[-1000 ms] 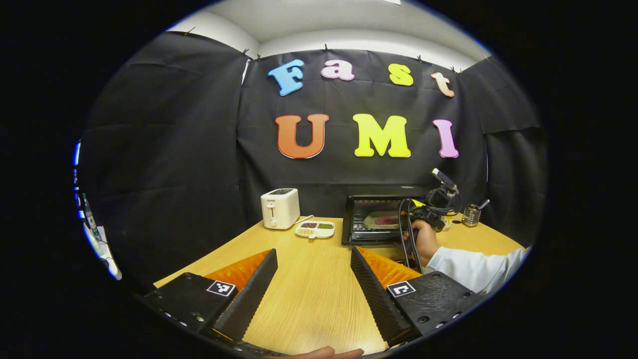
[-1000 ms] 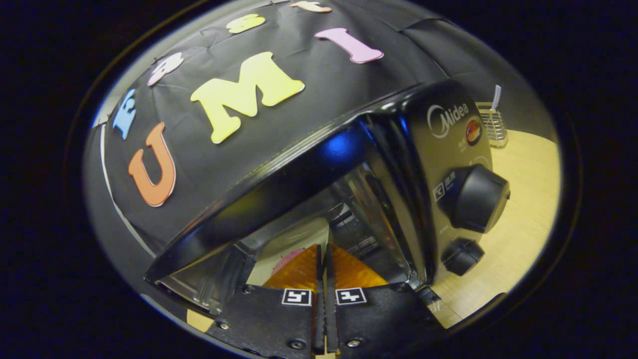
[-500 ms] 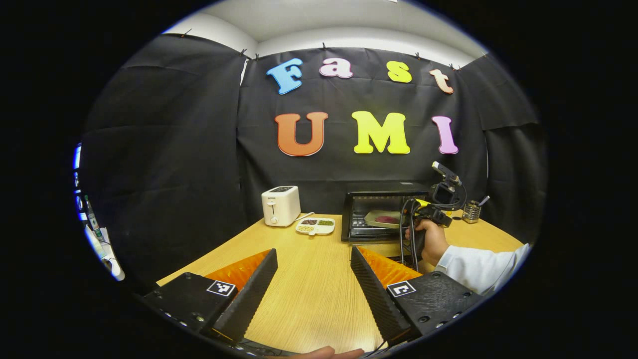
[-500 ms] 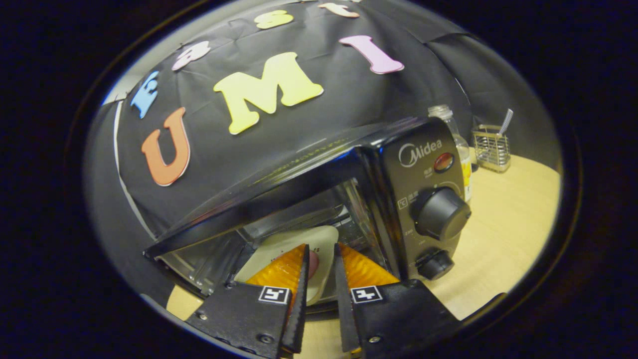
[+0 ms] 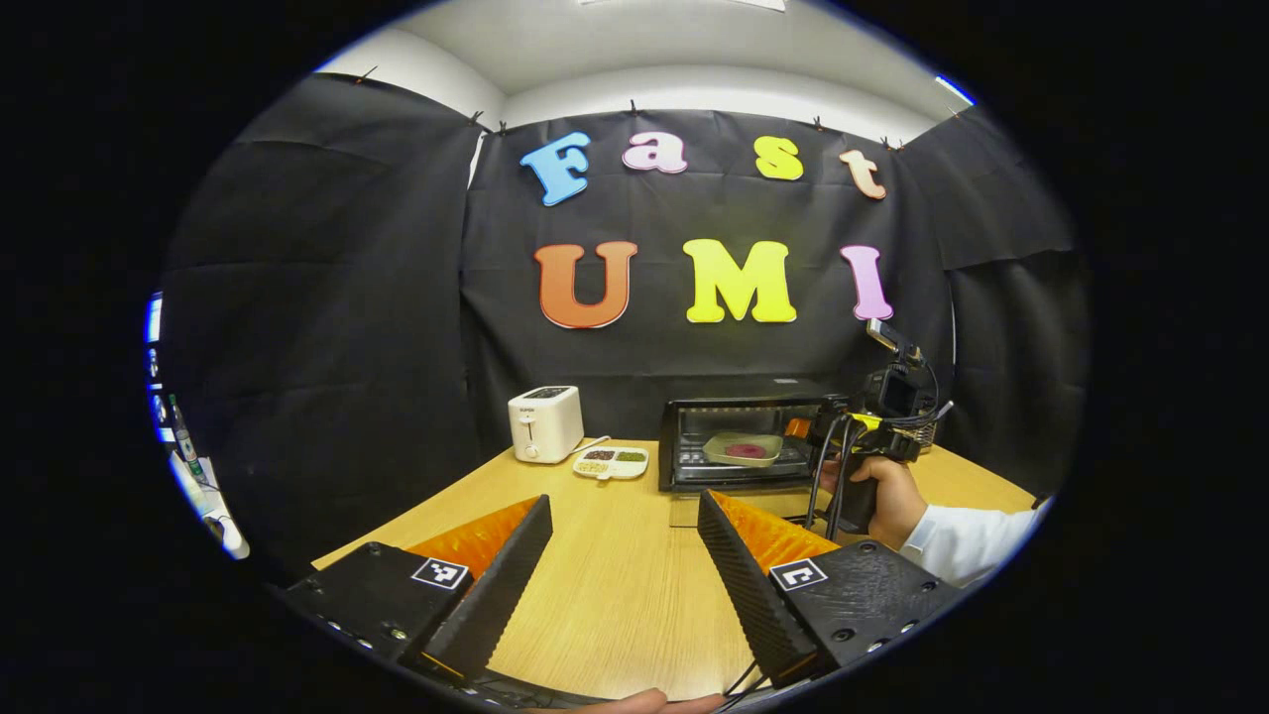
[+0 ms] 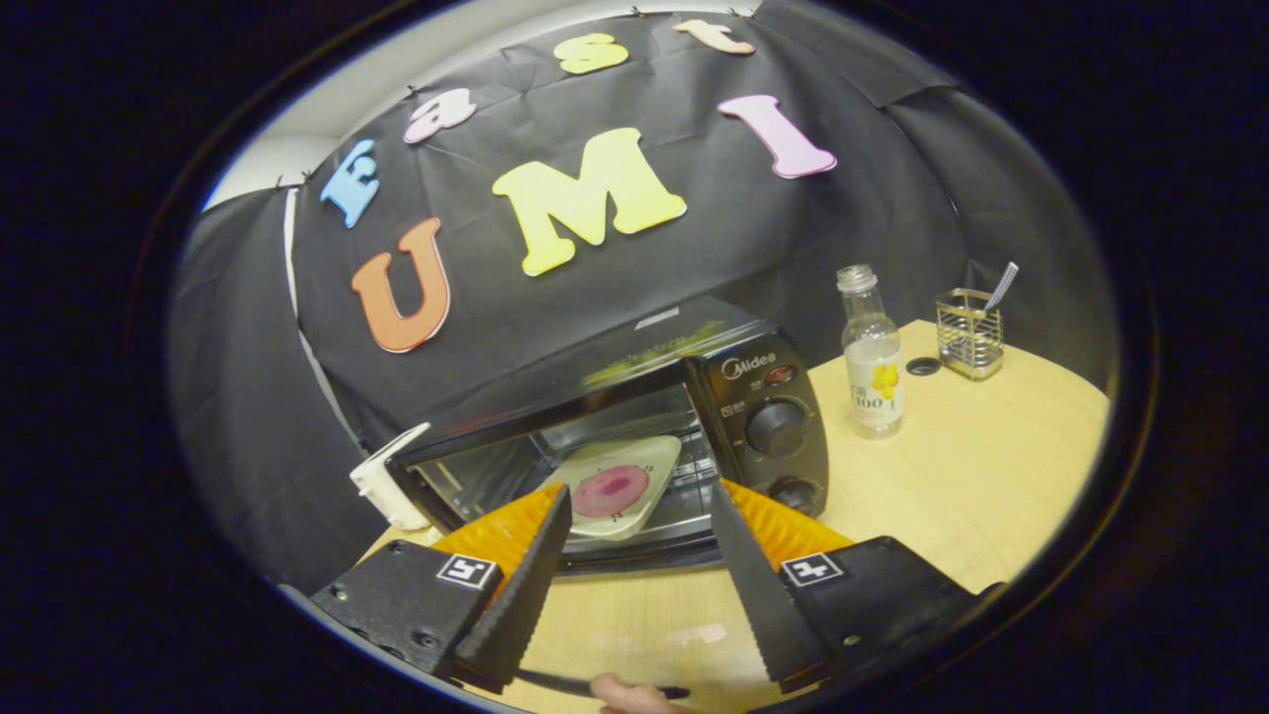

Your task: Open the electric oven with the left hand, put the food in, and close the electric oven.

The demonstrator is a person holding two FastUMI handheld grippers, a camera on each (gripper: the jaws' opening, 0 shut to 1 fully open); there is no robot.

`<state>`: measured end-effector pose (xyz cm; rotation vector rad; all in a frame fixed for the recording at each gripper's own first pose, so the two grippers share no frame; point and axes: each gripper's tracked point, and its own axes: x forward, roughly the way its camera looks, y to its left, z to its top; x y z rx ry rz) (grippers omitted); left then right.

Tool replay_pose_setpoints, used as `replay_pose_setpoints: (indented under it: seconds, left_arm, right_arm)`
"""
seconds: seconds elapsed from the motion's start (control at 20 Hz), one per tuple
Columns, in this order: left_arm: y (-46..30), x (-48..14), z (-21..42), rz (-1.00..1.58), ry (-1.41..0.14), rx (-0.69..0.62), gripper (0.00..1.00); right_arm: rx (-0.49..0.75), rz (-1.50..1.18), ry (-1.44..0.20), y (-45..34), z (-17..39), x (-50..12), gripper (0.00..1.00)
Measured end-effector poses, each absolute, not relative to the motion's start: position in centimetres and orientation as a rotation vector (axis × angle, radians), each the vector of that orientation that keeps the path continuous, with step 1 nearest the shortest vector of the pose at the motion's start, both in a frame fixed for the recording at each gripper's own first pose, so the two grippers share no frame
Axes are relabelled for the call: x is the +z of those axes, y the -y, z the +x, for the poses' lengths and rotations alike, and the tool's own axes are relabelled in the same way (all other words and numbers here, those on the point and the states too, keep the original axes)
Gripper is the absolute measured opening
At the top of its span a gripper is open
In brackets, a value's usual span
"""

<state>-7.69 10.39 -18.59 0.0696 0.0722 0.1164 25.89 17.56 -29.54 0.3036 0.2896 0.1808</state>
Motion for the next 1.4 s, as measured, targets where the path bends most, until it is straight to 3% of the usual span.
replay_pose_setpoints:
  seconds: [0.25,0.75,1.05,1.4]
  left_arm:
    - [-7.7,-17.3,-8.3,0.075,-0.059,0.061,0.95]
    - [-2.4,-18.1,-4.8,0.098,-0.105,-0.049,0.95]
    - [1.7,-22.8,1.1,0.116,-0.230,-0.130,0.95]
    - [3.6,-32.8,6.3,0.068,-0.468,-0.151,0.96]
  right_arm:
    - [0.257,0.222,-0.231,-15.3,20.1,-25.4,0.96]
    - [0.271,0.167,-0.093,-5.2,8.2,-14.3,0.96]
    - [0.234,0.042,0.071,2.7,0.8,-8.6,0.95]
    - [0.137,0.008,0.138,9.1,-4.6,-7.3,0.95]
